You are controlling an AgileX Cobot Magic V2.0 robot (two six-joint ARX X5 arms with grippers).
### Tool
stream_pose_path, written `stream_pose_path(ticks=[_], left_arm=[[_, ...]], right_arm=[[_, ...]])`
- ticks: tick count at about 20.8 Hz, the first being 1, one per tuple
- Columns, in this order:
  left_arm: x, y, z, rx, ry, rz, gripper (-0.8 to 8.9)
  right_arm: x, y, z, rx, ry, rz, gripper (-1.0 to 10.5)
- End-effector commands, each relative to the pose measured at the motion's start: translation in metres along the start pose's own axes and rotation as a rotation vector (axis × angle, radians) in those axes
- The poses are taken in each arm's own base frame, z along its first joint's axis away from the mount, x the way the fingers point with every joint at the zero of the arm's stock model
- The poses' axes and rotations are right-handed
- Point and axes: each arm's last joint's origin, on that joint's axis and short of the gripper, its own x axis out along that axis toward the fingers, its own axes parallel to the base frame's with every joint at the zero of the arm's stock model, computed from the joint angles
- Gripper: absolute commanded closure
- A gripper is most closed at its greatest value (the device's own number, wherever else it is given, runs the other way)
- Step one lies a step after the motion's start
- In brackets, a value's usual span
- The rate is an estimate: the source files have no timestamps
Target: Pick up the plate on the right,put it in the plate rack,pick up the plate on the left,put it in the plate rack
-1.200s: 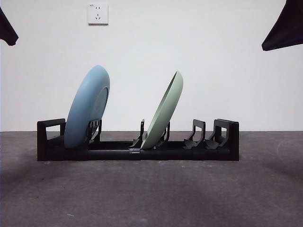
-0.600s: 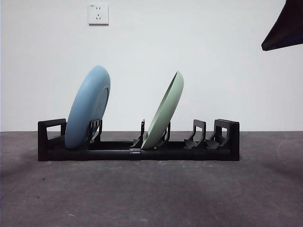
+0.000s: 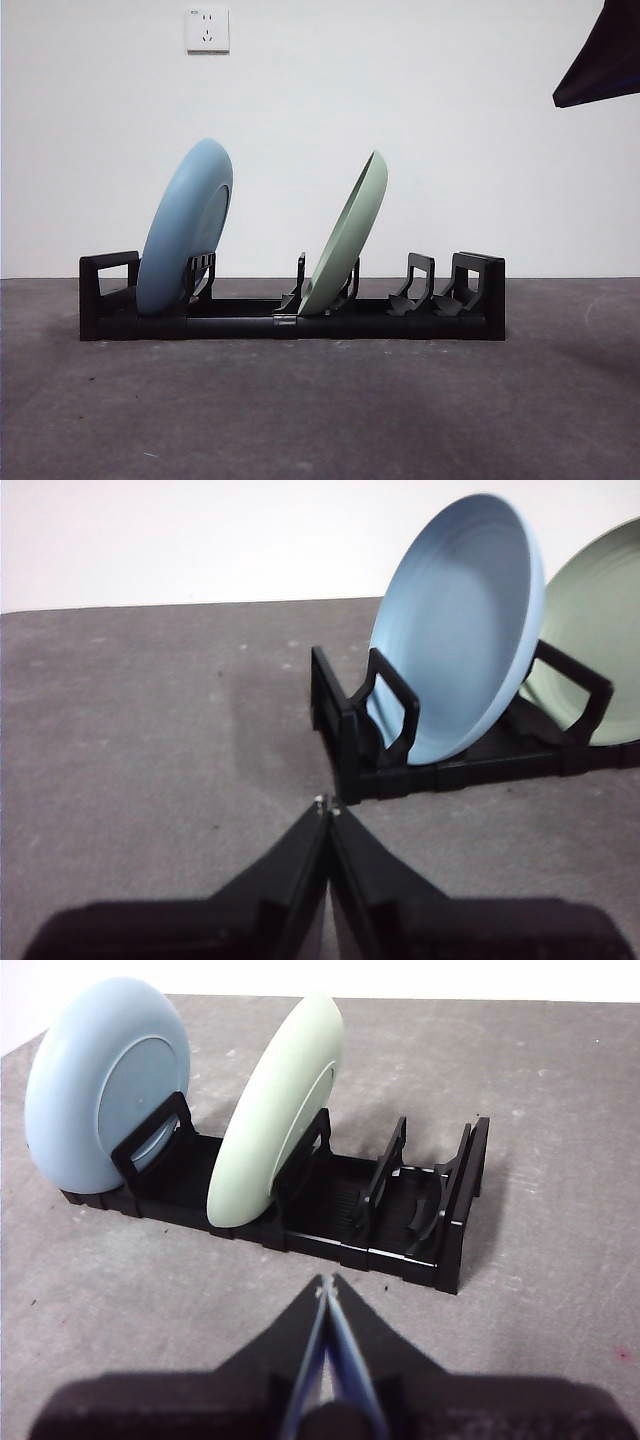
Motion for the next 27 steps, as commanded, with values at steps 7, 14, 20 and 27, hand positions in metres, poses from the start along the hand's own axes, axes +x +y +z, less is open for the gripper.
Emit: stream_pose_path(ticks=[7, 14, 20, 27], left_arm=[[0.004, 0.002, -0.013, -0.002, 0.04, 0.014, 8.17], [0.004, 0.002, -0.013, -0.002, 0.04, 0.014, 8.17], [0.004, 0.002, -0.013, -0.002, 0.04, 0.014, 8.17], [0.004, 0.002, -0.013, -0.002, 0.039, 0.014, 8.17]], right_arm=[[0.001, 0.0, -0.002, 0.008, 0.003, -0.003, 9.4], [0.001, 0.0, -0.002, 0.008, 0.003, -0.003, 9.4], [0.001, 0.0, -0.003, -0.016, 0.014, -0.004, 9.4], [-0.035, -0.026, -0.006, -0.068, -0.086, -0.091, 9.4]])
